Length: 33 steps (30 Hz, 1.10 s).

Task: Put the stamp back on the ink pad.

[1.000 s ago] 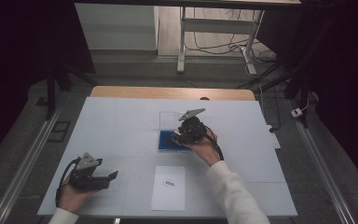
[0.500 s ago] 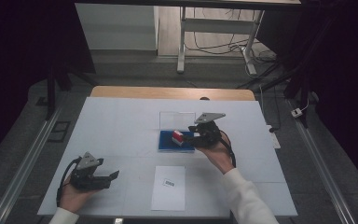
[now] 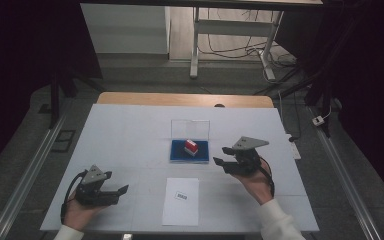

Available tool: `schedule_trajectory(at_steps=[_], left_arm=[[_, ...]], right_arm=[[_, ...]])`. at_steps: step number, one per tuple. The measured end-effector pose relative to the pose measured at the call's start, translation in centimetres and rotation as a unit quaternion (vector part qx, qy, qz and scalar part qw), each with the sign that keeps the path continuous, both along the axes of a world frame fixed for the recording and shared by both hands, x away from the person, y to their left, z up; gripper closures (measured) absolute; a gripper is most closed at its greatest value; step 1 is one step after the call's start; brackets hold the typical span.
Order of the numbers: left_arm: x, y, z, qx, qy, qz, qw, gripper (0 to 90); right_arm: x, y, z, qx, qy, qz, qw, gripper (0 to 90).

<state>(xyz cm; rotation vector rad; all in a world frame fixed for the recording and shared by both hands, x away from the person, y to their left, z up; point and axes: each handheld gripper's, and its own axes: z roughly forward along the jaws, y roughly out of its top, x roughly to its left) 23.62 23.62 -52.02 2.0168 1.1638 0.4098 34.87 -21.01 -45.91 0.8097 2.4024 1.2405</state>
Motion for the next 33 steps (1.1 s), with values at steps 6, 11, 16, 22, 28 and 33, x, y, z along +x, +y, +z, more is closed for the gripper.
schedule_trajectory(at_steps=[6, 11, 16, 22, 28, 33], left_arm=[[-0.3, -0.3, 0.2, 0.002, -0.004, -0.004, 1.0, 19.9], [-0.5, -0.5, 0.3, 0.003, -0.006, -0.007, 1.0, 19.9], [-0.4, -0.5, 0.2, 0.004, -0.003, -0.007, 1.0, 19.9], [-0.3, -0.4, 0.1, 0.004, -0.004, -0.005, 1.0, 19.9], [-0.4, -0.3, 0.1, 0.006, -0.004, -0.004, 1.0, 19.9], [-0.4, -0.3, 0.1, 0.008, -0.005, -0.004, 0.9999, 19.9]], right_arm=[[-2.1, -3.2, -1.4, -0.016, -0.004, -0.014, 0.9998, 46.5], [-3.9, -5.5, -2.6, -0.014, -0.002, -0.017, 0.9998, 46.5], [-4.7, -7.1, -3.4, -0.015, -0.005, -0.022, 0.9996, 46.5], [-4.5, -8.2, -4.3, -0.015, 0.005, -0.03, 0.9994, 46.6], [-4.6, -8.5, -4.4, -0.01, 0.004, -0.036, 0.9993, 46.5], [-4.6, -8.5, -4.3, -0.013, 0.003, -0.036, 0.9993, 46.5]])
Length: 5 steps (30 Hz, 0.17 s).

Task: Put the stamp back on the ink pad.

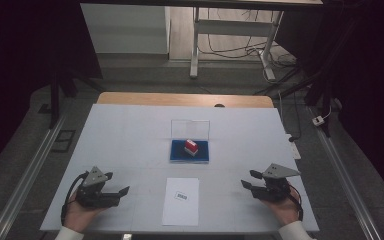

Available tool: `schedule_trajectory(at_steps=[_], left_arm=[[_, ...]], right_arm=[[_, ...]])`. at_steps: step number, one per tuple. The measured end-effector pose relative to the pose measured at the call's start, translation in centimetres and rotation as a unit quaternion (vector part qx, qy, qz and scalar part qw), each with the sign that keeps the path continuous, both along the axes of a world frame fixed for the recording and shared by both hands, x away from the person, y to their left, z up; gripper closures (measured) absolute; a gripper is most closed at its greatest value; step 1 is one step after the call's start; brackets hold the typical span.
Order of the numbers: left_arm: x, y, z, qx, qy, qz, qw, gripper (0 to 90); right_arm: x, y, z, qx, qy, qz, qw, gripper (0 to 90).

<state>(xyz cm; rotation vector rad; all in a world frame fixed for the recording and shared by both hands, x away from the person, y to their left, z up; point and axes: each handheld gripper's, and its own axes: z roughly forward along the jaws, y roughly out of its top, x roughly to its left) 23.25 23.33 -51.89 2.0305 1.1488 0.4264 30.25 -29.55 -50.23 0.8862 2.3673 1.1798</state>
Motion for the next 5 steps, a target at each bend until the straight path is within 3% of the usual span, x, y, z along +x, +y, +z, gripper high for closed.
schedule_trajectory(at_steps=[5], left_arm=[[0.03, 0.09, -0.04, 0.0, 0.001, 0.001, 1.0, 19.9]], right_arm=[[0.0, 0.08, -0.02, 0.003, -0.003, 0.001, 1.0, 46.2]])
